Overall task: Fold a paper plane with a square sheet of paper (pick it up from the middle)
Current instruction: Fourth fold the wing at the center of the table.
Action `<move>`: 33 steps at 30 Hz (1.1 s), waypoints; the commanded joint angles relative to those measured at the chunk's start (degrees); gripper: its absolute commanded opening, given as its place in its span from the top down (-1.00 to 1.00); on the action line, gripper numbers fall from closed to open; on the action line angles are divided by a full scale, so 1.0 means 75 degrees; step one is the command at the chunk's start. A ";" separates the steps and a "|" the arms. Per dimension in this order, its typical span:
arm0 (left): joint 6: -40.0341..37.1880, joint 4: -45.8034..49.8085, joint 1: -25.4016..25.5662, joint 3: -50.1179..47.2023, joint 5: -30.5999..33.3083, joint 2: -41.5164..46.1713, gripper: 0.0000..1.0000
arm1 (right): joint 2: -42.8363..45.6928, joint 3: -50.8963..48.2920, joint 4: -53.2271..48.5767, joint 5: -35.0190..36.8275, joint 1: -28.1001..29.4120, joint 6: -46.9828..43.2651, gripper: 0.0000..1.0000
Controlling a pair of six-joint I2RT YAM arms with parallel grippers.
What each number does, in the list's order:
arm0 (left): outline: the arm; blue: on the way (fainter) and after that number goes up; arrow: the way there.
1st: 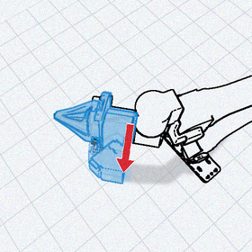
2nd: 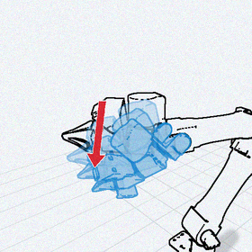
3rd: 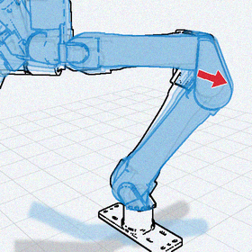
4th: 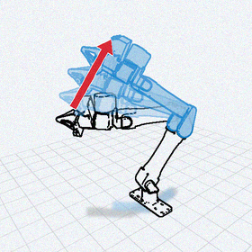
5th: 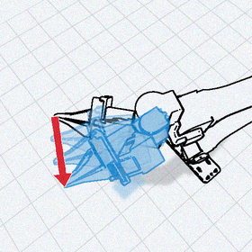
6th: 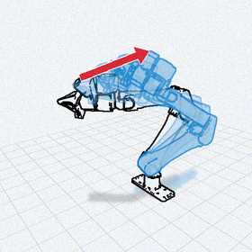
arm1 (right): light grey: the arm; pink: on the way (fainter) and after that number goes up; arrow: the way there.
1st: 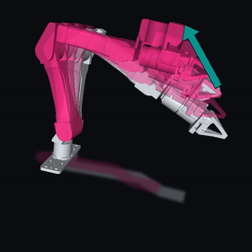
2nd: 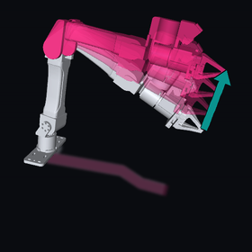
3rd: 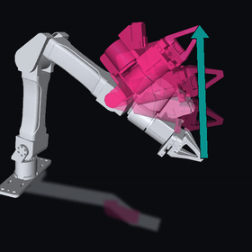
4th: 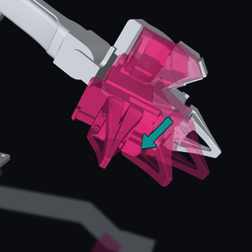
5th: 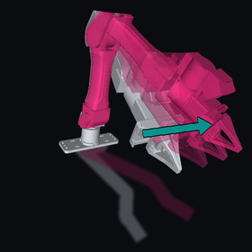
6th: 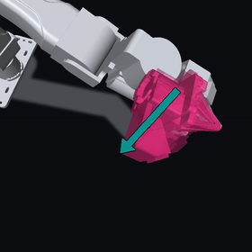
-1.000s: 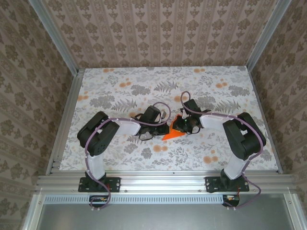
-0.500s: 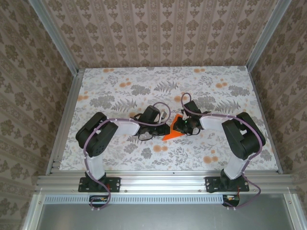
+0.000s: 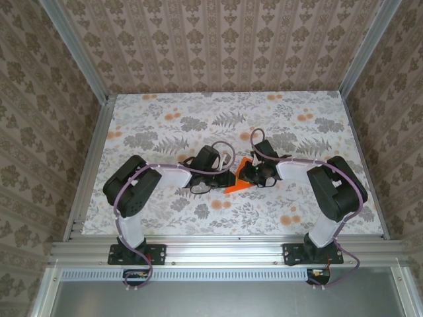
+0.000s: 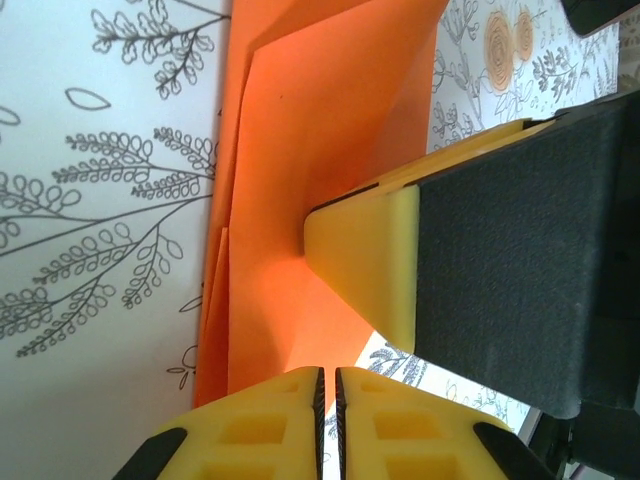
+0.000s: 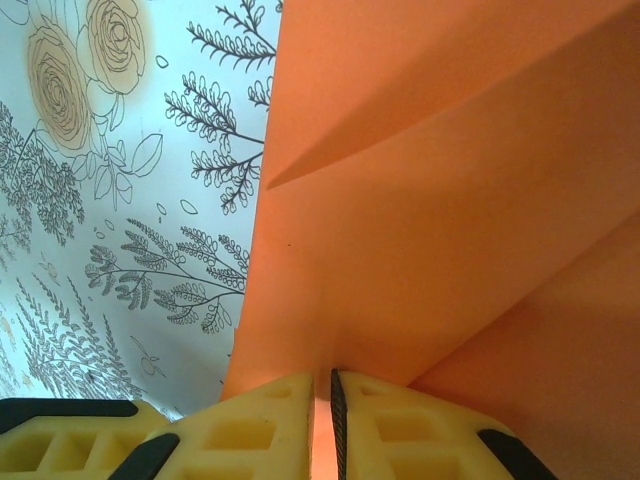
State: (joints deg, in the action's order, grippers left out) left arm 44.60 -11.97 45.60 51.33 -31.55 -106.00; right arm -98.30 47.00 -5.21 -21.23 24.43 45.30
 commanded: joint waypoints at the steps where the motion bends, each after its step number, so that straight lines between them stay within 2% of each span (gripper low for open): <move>1: -0.0130 0.0381 -0.0026 -0.0052 -0.0047 -0.0133 0.75 | 0.0049 -0.0149 -0.0042 0.0273 -0.0005 0.0123 0.67; 18: -0.0725 0.1530 0.0232 0.0163 0.0352 -0.0607 0.98 | 0.0632 -0.0139 0.0426 -0.0041 0.0099 0.0148 0.67; 25: -0.0778 0.1677 0.0283 0.0159 0.0572 -0.0563 1.00 | 0.0158 -0.0204 0.0442 0.0196 0.0326 0.0339 0.74; 33: -0.0662 0.1621 0.0267 -0.0034 0.0714 -0.0505 1.00 | -0.0318 -0.0615 0.1021 0.0015 0.0314 0.0596 0.79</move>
State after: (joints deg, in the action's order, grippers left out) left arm 40.45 -5.58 47.22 53.34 -30.00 -107.90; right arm -98.65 44.31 1.58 -21.76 26.83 48.60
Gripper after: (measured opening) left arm 0.047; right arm 0.106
